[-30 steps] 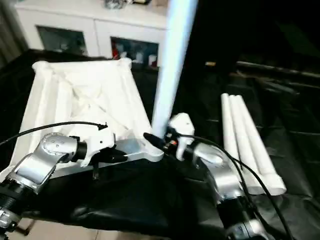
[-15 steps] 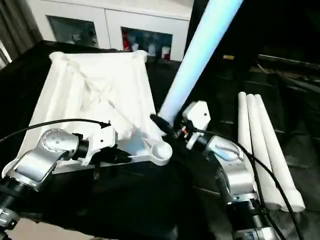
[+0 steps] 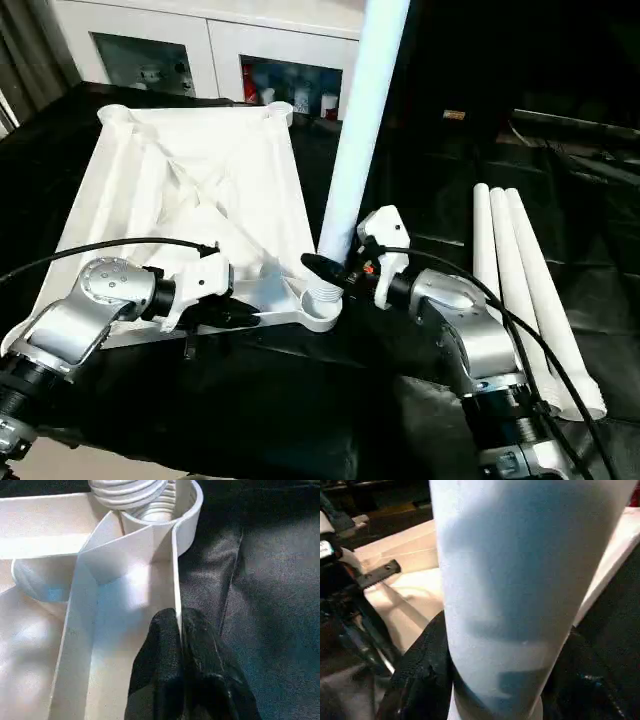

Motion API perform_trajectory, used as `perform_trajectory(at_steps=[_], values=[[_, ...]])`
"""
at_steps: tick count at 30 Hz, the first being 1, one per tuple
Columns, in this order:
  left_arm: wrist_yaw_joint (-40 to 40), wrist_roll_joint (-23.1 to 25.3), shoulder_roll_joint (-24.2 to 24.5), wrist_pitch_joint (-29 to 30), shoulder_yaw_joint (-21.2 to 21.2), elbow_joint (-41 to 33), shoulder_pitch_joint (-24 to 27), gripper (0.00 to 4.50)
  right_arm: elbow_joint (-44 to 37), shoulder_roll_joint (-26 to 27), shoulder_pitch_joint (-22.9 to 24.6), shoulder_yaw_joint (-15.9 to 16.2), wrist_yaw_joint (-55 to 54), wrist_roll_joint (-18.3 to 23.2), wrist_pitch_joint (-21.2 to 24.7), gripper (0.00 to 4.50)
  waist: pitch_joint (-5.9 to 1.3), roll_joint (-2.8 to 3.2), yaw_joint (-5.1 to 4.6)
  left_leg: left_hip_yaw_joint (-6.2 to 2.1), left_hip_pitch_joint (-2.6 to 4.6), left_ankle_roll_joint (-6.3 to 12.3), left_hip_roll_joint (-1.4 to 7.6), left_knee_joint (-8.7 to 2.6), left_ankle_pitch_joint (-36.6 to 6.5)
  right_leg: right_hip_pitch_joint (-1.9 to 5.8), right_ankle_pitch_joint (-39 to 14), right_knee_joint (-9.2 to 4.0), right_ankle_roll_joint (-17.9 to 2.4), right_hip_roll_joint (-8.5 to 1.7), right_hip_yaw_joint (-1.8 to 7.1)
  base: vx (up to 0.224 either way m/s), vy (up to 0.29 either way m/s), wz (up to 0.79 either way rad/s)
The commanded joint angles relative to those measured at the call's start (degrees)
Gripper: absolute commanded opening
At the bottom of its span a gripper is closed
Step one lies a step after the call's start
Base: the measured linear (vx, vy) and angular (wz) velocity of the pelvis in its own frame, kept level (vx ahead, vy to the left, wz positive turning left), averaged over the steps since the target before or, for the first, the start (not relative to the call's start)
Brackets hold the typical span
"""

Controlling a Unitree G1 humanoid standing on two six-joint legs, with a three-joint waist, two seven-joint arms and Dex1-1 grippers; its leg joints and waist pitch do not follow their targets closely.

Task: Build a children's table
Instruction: Insert table leg to table base

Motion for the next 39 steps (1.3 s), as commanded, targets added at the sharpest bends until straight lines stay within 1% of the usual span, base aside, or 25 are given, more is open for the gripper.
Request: perform_trajectory(at_steps=[1,3,7,8,9,11,13,14,15,17,21,22,25,26,27,29,30,31,32,33,34,35,36,37,39], values=[[-1.0,1.2,0.2,0.5,-2.3,0.1,1.5,0.0,-1.0,-0.6,0.6,1.5,0.4,0.0,3.6,1.88,-3.41,0.46,-0.01,-0.83,0.19,2.88,3.31,-3.84,-4.0,3.32,-4.4,-2.96,-13.7,-4.88,3.46,0.0,0.0,0.0],[-1.1,1.2,0.2,0.4,-2.3,0.2,1.5,0.0,-2.7,-1.0,0.6,1.4,0.7,0.9,6.2,1.88,-3.45,0.4,0.04,-0.87,0.13,2.79,3.31,-3.84,-4.0,3.44,-4.2,-2.9,-13.6,-4.9,3.46,0.0,0.0,0.0],[-1.0,1.6,0.4,-0.1,-2.4,0.9,1.1,0.0,-4.9,-1.7,1.0,2.1,1.1,1.0,8.5,1.88,-3.61,0.57,0.17,-0.84,0.19,2.25,3.28,-3.73,-4.0,3.47,-4.4,-2.94,-13.4,-4.95,3.47,0.0,0.0,0.0],[-1.0,1.5,0.4,-0.1,-2.4,0.9,1.1,0.0,-5.1,-1.7,1.1,2.2,1.0,0.8,8.6,1.88,-3.68,0.51,0.19,-0.84,0.16,2.15,3.26,-3.69,-3.7,3.52,-3.9,-2.8,-13.5,-4.94,3.48,0.0,0.0,0.0],[-1.1,1.5,0.4,0.0,-2.4,0.9,1.1,0.0,-5.1,-1.6,1.2,2.2,0.6,0.7,8.7,1.88,-3.71,0.62,0.22,-0.86,0.13,2.09,3.24,-3.68,-3.7,3.54,-3.9,-2.79,-13.5,-4.97,3.49,0.0,0.0,0.0],[-1.2,1.4,0.6,0.1,-2.4,0.4,1.4,0.0,-4.9,-1.8,1.5,2.6,0.4,-0.2,8.5,1.88,-3.75,0.52,0.27,-0.84,0.13,1.94,3.22,-3.64,-4.0,3.54,-4.2,-2.84,-13.5,-4.99,3.47,0.0,0.0,0.0],[-1.7,1.1,0.7,0.4,-2.5,0.2,1.5,0.0,-4.4,-1.7,1.5,2.5,0.0,-0.5,8.8,1.88,-3.64,0.53,0.26,-0.88,0.08,1.59,3.2,-3.72,-4.8,3.53,-6.0,-3.01,-13.2,-5.0,3.45,0.0,0.0,0.0],[-1.8,1.1,0.7,0.4,-2.4,0.2,1.5,0.0,-4.3,-1.7,1.5,2.6,0.0,-0.6,8.7,1.88,-3.68,0.59,0.27,-0.91,0.12,1.44,3.2,-3.72,-5.0,3.53,-6.5,-3.03,-13.0,-4.98,3.42,0.0,0.0,0.0],[-1.9,1.2,0.9,0.4,-2.5,0.0,1.6,0.0,-4.3,-2.0,1.6,2.9,0.0,-1.3,8.5,1.88,-3.82,0.52,0.29,-0.88,0.2,1.15,3.17,-3.65,-5.2,3.53,-7.1,-3.11,-12.8,-5.0,3.44,0.0,0.0,0.0],[-2.0,1.2,1.1,0.4,-2.5,-0.1,1.6,0.0,-4.1,-2.0,1.7,2.8,-0.2,-1.4,8.6,1.88,-3.89,0.51,0.36,-0.86,0.14,1.24,3.16,-3.58,-4.7,3.59,-6.4,-2.98,-12.9,-4.98,3.5,0.0,0.0,0.0],[-2.6,1.0,1.2,0.4,-2.6,0.2,1.5,0.0,-4.1,-2.2,2.2,3.0,-0.6,-1.5,8.6,1.88,-4.04,0.73,0.44,-0.93,0.12,1.34,3.14,-3.48,-4.1,3.64,-5.0,-2.75,-13.2,-4.92,3.43,0.0,0.0,0.0],[-2.6,1.0,1.2,0.4,-2.6,0.2,1.5,0.0,-4.1,-2.2,2.2,3.0,-0.6,-1.5,8.6,1.88,-4.08,0.67,0.42,-0.9,0.11,1.38,3.11,-3.44,-4.0,3.66,-4.7,-2.73,-13.2,-4.89,3.42,0.0,0.0,0.0],[-2.8,0.9,0.9,0.4,-2.8,0.6,1.0,0.0,-1.0,1.1,2.0,1.3,-2.7,-0.8,6.8,1.88,-4.04,0.79,0.39,-0.92,0.03,1.26,3.05,-3.43,-4.3,3.64,-4.9,-2.75,-13.4,-4.93,3.44,0.0,0.0,0.0],[-2.7,0.9,0.9,0.4,-2.8,0.7,0.9,0.0,-0.3,1.7,2.0,1.0,-3.2,-0.7,6.3,1.88,-4.02,0.74,0.33,-0.92,-0.02,1.03,3.0,-3.41,-5.2,3.59,-6.1,-2.91,-13.4,-5.03,3.45,0.0,0.0,0.0],[-2.7,1.0,0.8,0.3,-2.8,0.8,0.8,0.0,0.4,2.4,2.1,0.5,-3.5,-0.4,5.6,1.88,-3.89,0.65,0.29,-0.99,0.02,0.52,2.99,-3.49,-6.5,3.56,-8.5,-3.1,-12.8,-4.97,3.41,0.0,0.0,0.0],[-2.5,0.9,0.8,0.2,-2.7,0.7,0.7,0.0,1.6,3.1,2.3,-0.2,-4.0,0.1,5.2,1.88,-3.83,0.7,0.28,-1.01,0.1,0.26,3.0,-3.49,-7.2,3.46,-10.3,-3.28,-12.4,-5.0,3.44,0.0,0.0,0.0],[-2.7,0.8,0.9,0.3,-2.6,0.6,0.8,0.0,2.2,3.4,2.5,-0.7,-4.1,0.4,4.8,1.88,-3.83,0.76,0.32,-1.05,0.03,0.07,2.92,-3.51,-7.5,3.55,-11.4,-3.37,-11.9,-5.01,3.43,0.0,0.0,0.0],[-2.6,0.6,1.0,0.2,-2.4,0.6,0.8,0.0,3.0,3.9,3.0,-1.6,-4.6,1.0,4.3,1.88,-3.85,0.78,0.29,-1.08,0.13,-0.08,2.98,-3.55,-7.9,3.44,-12.1,-3.46,-11.6,-4.95,3.41,0.0,0.0,0.0],[-2.6,0.6,1.0,0.2,-2.3,0.6,0.8,0.0,3.0,4.0,3.0,-1.7,-4.6,1.1,4.2,1.88,-3.86,0.76,0.31,-1.1,0.07,-0.09,2.96,-3.55,-7.9,3.47,-12.1,-3.44,-11.5,-4.93,3.42,0.0,0.0,0.0],[-2.6,0.6,1.1,0.2,-2.3,0.6,0.8,0.0,3.4,4.4,3.5,-2.4,-4.7,1.6,3.9,1.88,-3.92,0.98,0.37,-1.14,0.08,-0.11,2.97,-3.54,-7.7,3.49,-11.8,-3.38,-11.6,-4.95,3.42,0.0,0.0,0.0],[-2.6,0.6,1.1,0.2,-2.3,0.6,0.8,0.0,3.5,4.4,3.6,-2.5,-4.7,1.7,3.9,1.88,-4.0,0.85,0.35,-1.15,0.01,-0.01,2.98,-3.55,-7.1,3.57,-10.6,-3.25,-11.7,-4.85,3.37,0.0,0.0,0.0],[-2.5,0.8,1.1,-0.1,-2.2,1.0,0.7,0.0,4.4,5.1,4.8,-3.9,-4.6,2.2,2.3,1.88,-4.11,1.23,0.45,-1.15,0.01,0.17,3.0,-3.46,-6.5,3.52,-8.8,-3.08,-12.1,-4.92,3.41,0.0,0.0,0.0],[-2.5,0.8,1.1,-0.1,-2.2,1.0,0.7,0.0,4.4,5.1,4.8,-3.9,-4.6,2.2,2.3,1.88,-4.11,1.23,0.45,-1.15,0.01,0.17,3.0,-3.46,-6.5,3.52,-8.8,-3.08,-12.1,-4.92,3.41,0.0,0.0,0.0],[-2.6,0.9,1.1,-0.2,-2.2,1.1,0.6,0.0,5.7,5.8,5.9,-5.2,-5.0,2.2,-0.1,1.88,-4.21,1.2,0.4,-1.14,0.01,0.4,3.03,-3.46,-6.1,3.55,-6.6,-2.88,-12.8,-4.82,3.3,0.0,0.0,0.0],[-2.5,0.9,1.1,-0.3,-2.2,1.3,0.5,0.0,6.7,6.4,6.9,-6.0,-5.1,2.6,-1.4,1.88,-4.18,1.2,0.44,-1.15,0.02,0.37,3.02,-3.52,-7.0,3.63,-7.2,-3.03,-13.1,-4.9,3.26,0.0,0.0,0.0]])
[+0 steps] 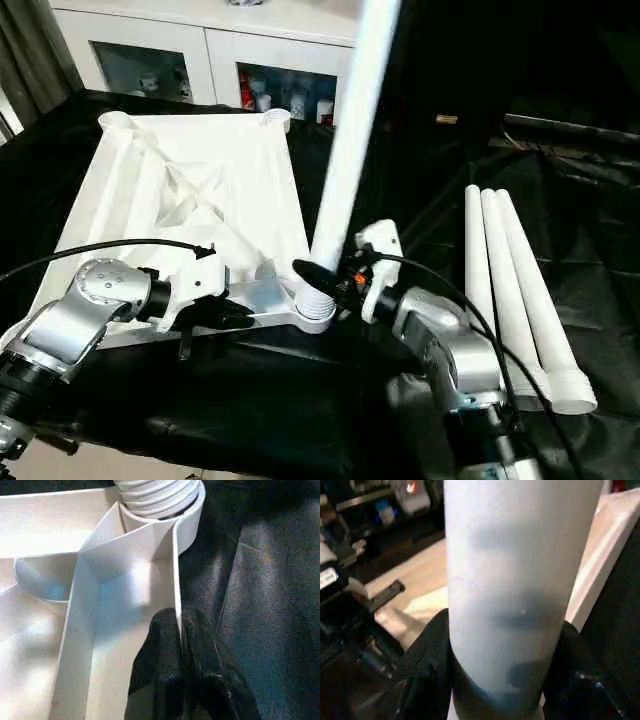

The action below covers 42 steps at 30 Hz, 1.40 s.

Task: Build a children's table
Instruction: Insert table leg to table base

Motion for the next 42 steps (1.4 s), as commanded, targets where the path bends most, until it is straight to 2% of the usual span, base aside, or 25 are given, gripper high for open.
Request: perform_trajectory(at_steps=[1,5,9,10,13,14,16,19,21,25,26,28,31,32,33,35,38,42], values=[[-2.4,0.8,0.4,-0.3,-2.2,0.2,0.7,0.0,4.3,-0.8,2.2,-1.7,-2.2,-1.7,-0.5,1.88,-3.78,1.29,0.39,-0.97,-0.13,1.19,2.93,-3.83,-7.4,3.5,-7.4,-3.84,-13.1,-4.89,3.31,0.0,0.0,0.0],[-2.4,0.8,0.4,-0.5,-2.2,0.4,0.6,0.0,3.7,-0.2,4.5,-1.7,-2.1,-1.6,-2.6,1.88,-3.82,1.29,0.49,-0.94,-0.08,1.17,2.95,-3.81,-7.8,3.48,-8.0,-3.99,-12.7,-4.92,3.33,0.0,0.0,0.0],[-2.1,0.9,0.0,-0.7,-2.3,0.8,0.3,0.0,5.4,1.3,7.1,-2.7,-2.4,-2.0,-7.7,1.88,-3.84,1.31,0.55,-0.94,-0.09,1.61,2.96,-3.85,-7.8,3.39,-7.9,-3.98,-12.7,-4.9,3.3,0.0,0.0,0.0],[-2.1,0.9,-0.1,-0.7,-2.3,1.0,0.2,0.0,6.1,1.6,8.0,-2.5,-2.4,-2.7,-9.4,1.88,-3.68,1.55,0.44,-0.98,-0.15,1.5,2.9,-3.99,-9.1,3.33,-9.8,-4.34,-12.2,-4.88,3.23,0.0,0.0,0.0],[-2.0,1.0,-0.2,-0.9,-2.4,1.2,0.0,0.0,6.5,1.8,8.7,-2.2,-2.5,-2.9,-10.6,1.88,-3.59,1.49,0.34,-1.09,-0.08,1.18,2.87,-4.13,-11.2,3.3,-13.9,-4.74,-11.2,-4.92,3.21,0.0,0.0,0.0],[-2.0,1.1,-0.4,-1.0,-2.5,1.6,-0.1,0.0,6.7,1.8,9.4,-1.4,-2.5,-3.8,-12.3,1.88,-3.62,1.52,0.3,-1.13,-0.05,1.15,2.84,-4.17,-11.6,3.3,-15.3,-4.84,-10.7,-4.89,3.2,0.0,0.0,0.0],[-1.8,1.3,-0.4,-1.3,-2.6,1.9,-0.3,0.0,6.1,1.6,10.2,-0.1,-2.7,-5.3,-13.7,1.88,-3.63,1.73,0.33,-1.14,-0.06,1.22,2.88,-4.2,-11.5,3.11,-15.2,-4.93,-10.3,-4.82,3.23,0.0,0.0,0.0],[-1.9,1.3,-0.4,-1.4,-2.7,2.0,-0.4,0.0,5.0,1.1,10.5,1.3,-2.6,-6.7,-14.3,1.88,-3.76,1.81,0.25,-1.21,-0.07,1.32,2.94,-4.28,-11.2,3.16,-13.0,-4.69,-10.6,-4.73,3.2,0.0,0.0,0.0],[-1.9,1.4,-0.4,-1.5,-2.6,2.0,-0.3,0.0,4.0,0.2,9.9,3.0,-2.3,-8.6,-14.6,1.88,-3.72,1.75,0.17,-1.19,-0.05,1.23,2.91,-4.35,-11.6,3.16,-13.3,-4.7,-10.6,-4.65,3.15,0.0,0.0,0.0],[-1.9,1.7,-0.4,-1.7,-2.7,2.1,-0.3,0.0,2.7,-0.7,8.2,4.2,-1.7,-9.2,-13.3,1.88,-3.67,1.71,0.15,-1.24,-0.09,1.3,2.88,-4.38,-12.3,3.16,-14.9,-4.86,-10.2,-4.71,3.18,0.0,0.0,0.0],[-1.8,1.8,-0.4,-1.8,-2.8,2.1,-0.3,0.0,2.4,-1.2,7.4,5.0,-1.0,-9.6,-13.0,1.88,-3.71,1.15,0.02,-1.17,-0.12,1.39,2.89,-4.38,-12.4,3.2,-15.5,-4.94,-10.0,-4.66,3.15,0.0,0.0,0.0],[-1.8,1.7,-0.3,-1.8,-2.9,1.7,0.0,0.0,2.6,-2.4,6.1,6.6,0.4,-10.6,-11.3,1.88,-3.7,1.25,0.01,-1.2,-0.16,1.5,2.88,-4.33,-11.9,3.14,-16.1,-4.91,-9.7,-4.68,3.19,0.0,0.0,0.0],[-1.9,1.6,-0.2,-1.7,-3.0,1.4,0.3,0.0,2.8,-3.0,5.6,7.5,1.3,-10.8,-10.5,1.88,-3.73,1.33,0.05,-1.17,-0.1,1.53,2.91,-4.28,-12.1,3.04,-16.7,-5.0,-9.5,-4.78,3.26,0.0,0.0,0.0],[-2.0,1.5,-0.2,-1.6,-3.0,1.3,0.3,0.0,2.9,-3.4,5.4,7.9,1.9,-10.9,-10.3,1.88,-3.78,1.28,0.11,-1.21,-0.07,1.48,2.96,-4.31,-12.1,3.05,-16.5,-4.97,-9.4,-4.79,3.24,0.0,0.0,0.0],[-2.1,1.3,-0.3,-1.6,-3.0,1.2,0.4,0.0,3.0,-3.7,5.3,8.3,2.3,-11.0,-9.8,1.88,-3.86,0.95,0.0,-1.17,-0.11,1.59,2.98,-4.28,-12.0,3.07,-16.0,-4.9,-9.6,-4.71,3.23,0.0,0.0,0.0],[-2.0,1.3,-0.3,-1.6,-3.0,1.1,0.4,0.0,3.6,-4.5,5.1,9.3,3.0,-11.8,-9.5,1.88,-3.86,1.11,0.06,-1.15,-0.13,1.64,2.98,-4.25,-11.8,3.03,-15.5,-4.87,-9.8,-4.77,3.26,0.0,0.0,0.0],[-1.9,1.3,-0.3,-1.6,-2.9,0.8,0.7,0.0,4.7,-5.6,5.4,10.6,4.6,-12.3,-9.0,1.88,-3.86,0.82,0.06,-1.12,-0.14,1.79,2.99,-4.24,-11.8,3.02,-15.8,-4.89,-9.7,-4.76,3.25,0.0,0.0,0.0],[-2.4,0.6,-0.6,-2.6,-2.7,0.5,1.0,0.0,4.9,-6.2,6.4,10.7,6.3,-11.8,-9.3,1.88,-3.89,0.83,0.12,-1.15,-0.13,1.79,3.05,-4.29,-11.9,2.97,-15.8,-4.92,-9.6,-4.81,3.27,0.0,0.0,0.0]])
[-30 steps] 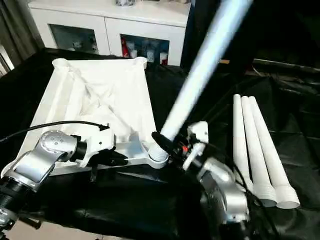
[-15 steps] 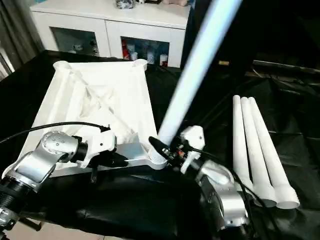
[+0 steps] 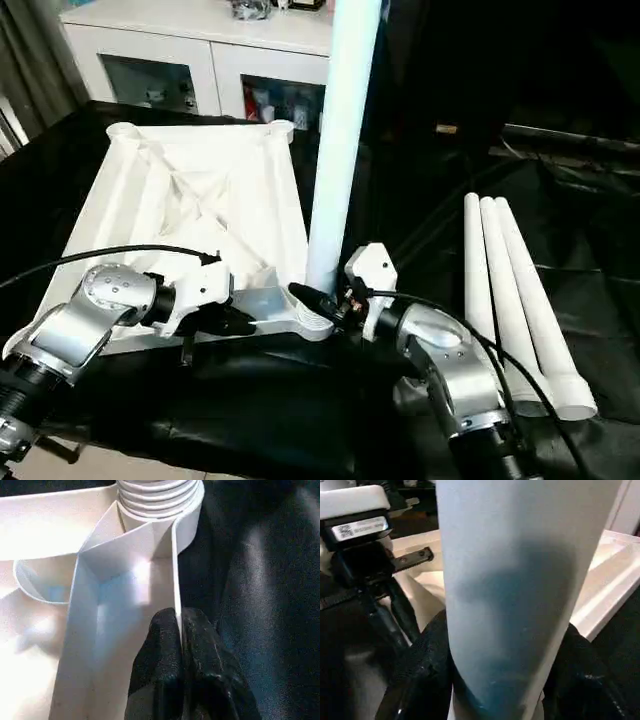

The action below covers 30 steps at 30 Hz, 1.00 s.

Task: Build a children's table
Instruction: Insert table leg to table base

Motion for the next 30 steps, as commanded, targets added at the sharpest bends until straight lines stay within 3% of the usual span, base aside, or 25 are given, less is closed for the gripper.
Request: perform_trajectory(at_steps=[1,5,8,11,14,21,27,30], values=[[-3.8,-0.8,0.0,-2.4,-1.6,-1.3,0.8,0.0,4.6,-2.0,4.2,3.6,3.2,-2.2,2.8,1.88,-2.32,0.67,0.09,-1.06,-0.18,1.79,3.06,-4.27,-12.1,2.76,-15.4,-4.86,-9.7,-4.75,3.31,0.0,0.0,0.0],[-8.8,-3.1,1.5,-4.7,-2.2,-3.4,1.8,0.0,4.3,-3.7,5.4,3.8,7.3,-0.8,1.1,1.88,-2.4,0.54,0.07,-1.1,-0.18,2.19,3.23,-4.39,-12.5,2.81,-13.3,-4.65,-10.5,-4.75,3.29,0.0,0.0,0.0],[-10.1,-4.3,1.9,-4.0,-2.0,-4.5,2.3,0.0,4.3,-4.0,5.6,4.0,7.9,-0.9,0.8,1.88,-2.28,0.58,0.06,-1.09,0.07,1.87,3.31,-4.48,-13.9,2.63,-14.9,-4.84,-10.5,-4.78,3.31,0.0,0.0,0.0],[-10.8,-4.5,2.5,-3.8,-1.9,-5.3,2.5,0.0,4.5,-4.4,5.8,4.2,8.6,-1.3,0.1,1.88,-1.77,0.42,-0.05,-1.28,0.34,1.01,3.21,-4.77,-18.3,2.3,-22.9,-5.6,-8.6,-4.87,3.29,0.0,0.0,0.0],[-10.0,-3.6,2.4,-4.6,-1.6,-4.3,2.0,0.0,4.8,-4.6,6.0,4.2,9.0,-1.8,-0.8,1.88,-1.6,0.37,-0.06,-1.46,0.73,0.48,3.21,-4.88,-20.6,2.07,-27.2,-6.09,-7.3,-4.99,3.33,0.0,0.0,0.0],[-9.5,-3.5,2.3,-4.6,-1.3,-3.9,1.6,0.0,6.4,-4.0,6.1,3.8,8.6,-1.7,-2.3,1.88,-1.84,0.37,-0.1,-1.49,0.49,0.65,3.3,-5.05,-18.9,2.31,-23.2,-5.71,-8.3,-4.92,3.41,0.0,0.0,0.0],[-9.1,-3.6,2.2,-4.4,-1.2,-3.9,1.7,0.0,7.1,-3.3,6.0,3.5,6.9,-2.2,-2.5,1.88,-1.73,0.39,-0.13,-1.58,0.58,0.5,3.29,-5.12,-20.1,2.13,-25.9,-6.02,-7.5,-4.99,3.41,0.0,0.0,0.0],[-4.9,-1.9,0.9,-3.1,-0.5,-1.8,1.0,0.0,11.6,-1.0,3.8,1.3,-1.1,-4.6,-3.8,1.88,-1.56,0.3,-0.3,-1.68,0.53,0.03,3.27,-5.23,-20.8,1.95,-28.1,-6.21,-6.9,-5.11,3.34,0.0,0.0,0.0]])
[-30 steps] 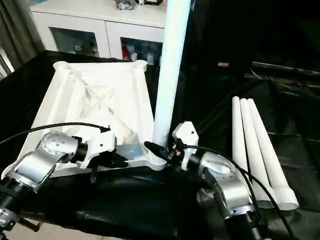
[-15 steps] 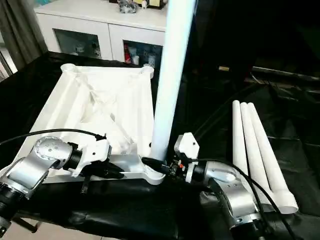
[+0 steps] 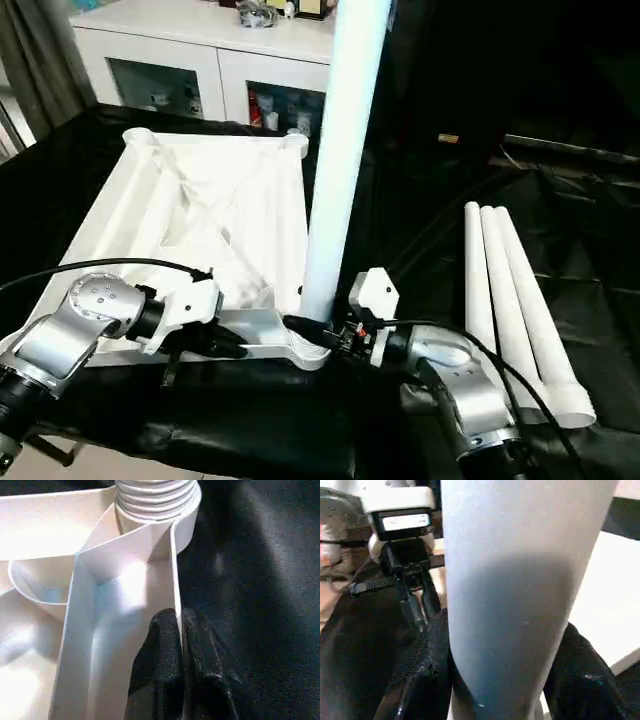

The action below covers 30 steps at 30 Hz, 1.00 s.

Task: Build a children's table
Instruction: Insert table leg to table base

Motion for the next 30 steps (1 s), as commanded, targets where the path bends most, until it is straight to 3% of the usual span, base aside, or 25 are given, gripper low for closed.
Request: perform_trajectory(at_steps=[1,4,6,9,12,13,14,15,16,17,18,19,20,21,22,23,24,25,26,27,28,29,30], values=[[1.6,0.4,-1.8,-0.3,-0.3,0.1,-1.9,0.0,11.2,0.0,0.4,-0.7,-8.9,-7.4,2.5,1.88,-1.03,0.94,-0.38,-1.71,-0.02,-0.52,3.08,-4.94,-22.5,0.66,-31.0,-6.35,-6.6,-5.01,3.15,0.0,0.0,0.0],[9.2,2.0,-5.5,2.8,1.4,4.1,-4.5,0.0,17.7,4.0,-3.4,-3.6,-19.3,-8.4,2.6,1.88,-0.83,0.84,-1.0,-2.3,0.35,-1.63,2.77,-4.75,-25.6,0.28,-39.1,-7.3,-3.5,-5.34,2.39,-0.018,0.005,-0.03],[14.7,3.2,-8.4,6.0,2.0,6.3,-6.7,0.0,22.4,6.6,-5.9,-4.5,-25.3,-9.0,2.2,1.88,-0.98,0.98,-1.49,-2.78,0.01,-1.8,3.05,-5.24,-26.2,0.87,-35.5,-7.42,-3.9,-5.39,2.06,-0.054,0.025,-0.09],[20.3,5.1,-11.3,9.3,2.1,8.6,-8.8,0.0,28.1,9.1,-9.3,-5.0,-32.3,-9.9,1.9,1.88,-0.82,1.1,-2.28,-2.86,-0.01,-1.83,3.08,-5.46,-28.3,0.8,-33.1,-7.34,-5.0,-5.32,1.76,0.0,0.0,0.0],[27.7,7.1,-15.4,15.6,2.8,10.4,-11.4,0.0,35.4,12.1,-14.2,-5.2,-40.8,-10.9,1.4,1.88,-0.48,1.0,-2.67,-2.86,1.05,-1.6,2.62,-4.87,-30.9,0.06,-37.6,-8.46,-3.7,-5.5,1.07,-0.033,0.016,-0.04],[28.1,7.2,-15.8,16.0,2.8,10.4,-11.5,0.0,36.0,12.4,-14.7,-5.4,-41.4,-10.9,1.4,1.88,-0.31,1.21,-2.91,-3.0,1.1,-1.11,2.58,-4.87,-31.8,0.19,-38.3,-9.12,-3.0,-5.48,0.5,-0.054,0.02,-0.03],[30.2,7.3,-17.8,18.5,3.2,10.3,-12.3,0.0,39.5,14.1,-17.3,-6.4,-44.5,-10.1,1.4,1.88,-0.09,1.59,-3.54,-3.34,1.32,-1.09,2.87,-5.1,-34.5,0.42,-37.0,-9.44,-2.8,-5.34,-0.69,0.0,0.0,0.0],[30.3,7.3,-17.9,18.7,3.2,10.3,-12.3,0.0,39.7,14.2,-17.5,-6.5,-44.7,-10.1,1.5,1.88,-0.04,1.87,-3.85,-3.77,1.07,-1.21,3.04,-5.49,-36.3,1.0,-35.8,-9.41,-2.3,-5.15,-1.47,0.0,0.0,0.0],[31.8,8.0,-19.2,19.7,3.1,10.2,-12.7,0.0,42.3,15.5,-19.7,-7.2,-47.0,-10.2,1.2,1.88,-0.11,1.93,-4.0,-4.48,0.33,-1.74,3.97,-6.67,-39.3,2.41,-30.5,-7.99,-2.9,-5.2,-1.58,0.0,0.0,0.0],[32.1,8.2,-19.5,19.9,3.0,10.1,-12.8,0.0,43.0,15.9,-20.3,-7.4,-47.6,-10.5,1.0,1.88,-0.21,2.05,-4.13,-4.66,-0.11,-1.89,4.03,-6.99,-40.0,2.78,-28.1,-7.56,-3.4,-5.3,-1.55,0.0,0.0,0.0],[32.8,8.5,-20.0,20.3,2.8,9.9,-12.8,0.0,44.5,16.5,-21.5,-7.5,-49.2,-11.3,0.8,1.88,0.04,2.0,-4.14,-4.55,-0.15,-2.2,3.96,-7.25,-41.4,2.61,-28.1,-7.58,-3.6,-5.58,-1.68,0.0,0.0,0.0],[32.8,8.5,-20.0,20.3,2.8,9.9,-12.8,0.0,44.5,16.5,-21.5,-7.5,-49.2,-11.3,0.8,1.88,0.18,1.78,-4.05,-4.25,0.39,-2.23,3.71,-6.94,-41.7,2.01,-30.2,-8.17,-3.4,-5.76,-1.74,0.0,0.0,0.0],[33.0,8.0,-20.2,20.4,2.9,9.9,-12.6,0.0,45.3,16.8,-22.0,-7.5,-49.5,-11.6,0.5,1.88,0.29,1.24,-4.09,-3.79,1.8,-1.94,2.83,-5.72,-40.6,0.59,-36.4,-9.76,-2.4,-6.25,-2.12,0.0,0.0,0.0],[33.0,7.9,-20.3,20.5,2.9,9.9,-12.6,0.0,45.5,16.9,-22.2,-7.6,-49.4,-11.5,0.4,1.88,0.84,1.64,-4.42,-3.68,2.77,-1.52,2.36,-4.87,-40.4,-0.06,-42.0,-11.68,-0.2,-6.13,-4.03,0.0,0.0,0.0],[33.1,8.2,-20.3,20.4,2.6,10.3,-12.6,0.0,46.9,17.3,-22.8,-7.9,-49.6,-11.4,-0.3,1.88,0.68,1.98,-5.0,-4.06,2.03,-1.43,3.1,-5.57,-41.9,1.67,-39.7,-10.87,1.1,-5.82,-5.57,0.0,0.0,0.0],[33.0,8.3,-20.2,20.4,2.6,10.3,-12.6,0.0,47.0,17.3,-22.8,-7.9,-49.6,-11.4,-0.4,1.88,0.95,3.16,-3.72,-4.52,-3.07,-2.0,5.87,-10.94,-49.2,6.92,-25.1,-0.63,-1.0,-4.37,-3.96,0.0,0.0,0.0],[32.8,8.3,-20.0,20.8,2.4,10.0,-12.3,0.0,48.3,17.4,-23.5,-7.9,-49.6,-11.5,-1.1,1.88,0.59,2.67,-2.21,-4.01,-3.95,-1.52,6.39,-12.2,-50.7,7.24,-14.2,3.15,-1.7,-3.68,-2.01,0.0,0.0,0.0],[32.8,8.3,-19.9,21.1,2.5,9.6,-12.2,0.0,48.8,17.5,-23.8,-8.0,-49.6,-11.4,-1.4,1.88,0.91,1.41,-1.29,-1.05,0.56,-1.2,4.45,-11.98,-49.4,1.67,-13.3,1.4,-3.4,-2.95,-0.4,-0.001,-0.061,0.16],[32.8,8.2,-19.7,21.7,2.6,9.2,-12.0,0.0,49.8,17.6,-24.3,-8.0,-49.8,-11.7,-1.9,1.88,-0.19,-0.85,-1.35,-2.27,3.25,-1.5,1.49,-3.71,-36.0,-1.88,-43.2,-7.18,-2.0,-8.03,1.86,0.095,-0.132,0.11],[32.7,8.1,-19.6,21.9,2.6,8.9,-11.9,0.0,50.4,17.6,-24.5,-8.1,-49.9,-11.8,-2.2,1.88,-0.37,-1.56,-0.51,-2.56,0.04,0.92,1.27,-1.63,-19.0,0.17,-51.9,-8.47,0.0,-10.45,3.96,0.095,-0.132,0.11],[32.7,8.1,-19.6,21.9,2.6,8.9,-11.9,0.0,50.4,17.7,-24.6,-8.1,-49.9,-11.8,-2.2,1.88,-0.2,-0.65,0.2,-3.23,-1.41,0.75,1.95,-2.77,-15.0,1.53,-51.1,-8.2,-0.3,-10.67,3.77,0.114,-0.097,-0.27],[32.5,8.1,-19.2,22.1,2.5,8.4,-11.7,0.0,51.1,17.9,-25.0,-8.9,-50.0,-11.4,-2.5,1.88,-0.85,-0.59,0.41,-3.24,-3.54,-0.78,2.87,-5.24,-9.2,2.78,-36.5,-5.95,-1.6,-7.86,2.6,0.085,-0.028,-0.36],[32.3,8.1,-19.0,22.1,2.5,8.2,-11.5,0.0,51.2,18.0,-25.2,-9.1,-50.0,-11.5,-2.6,1.88,-1.38,-0.42,0.26,-3.31,-3.31,-1.41,3.03,-5.49,-8.1,2.83,-28.2,-4.9,-2.8,-6.67,2.02,0.085,-0.028,-0.36]])
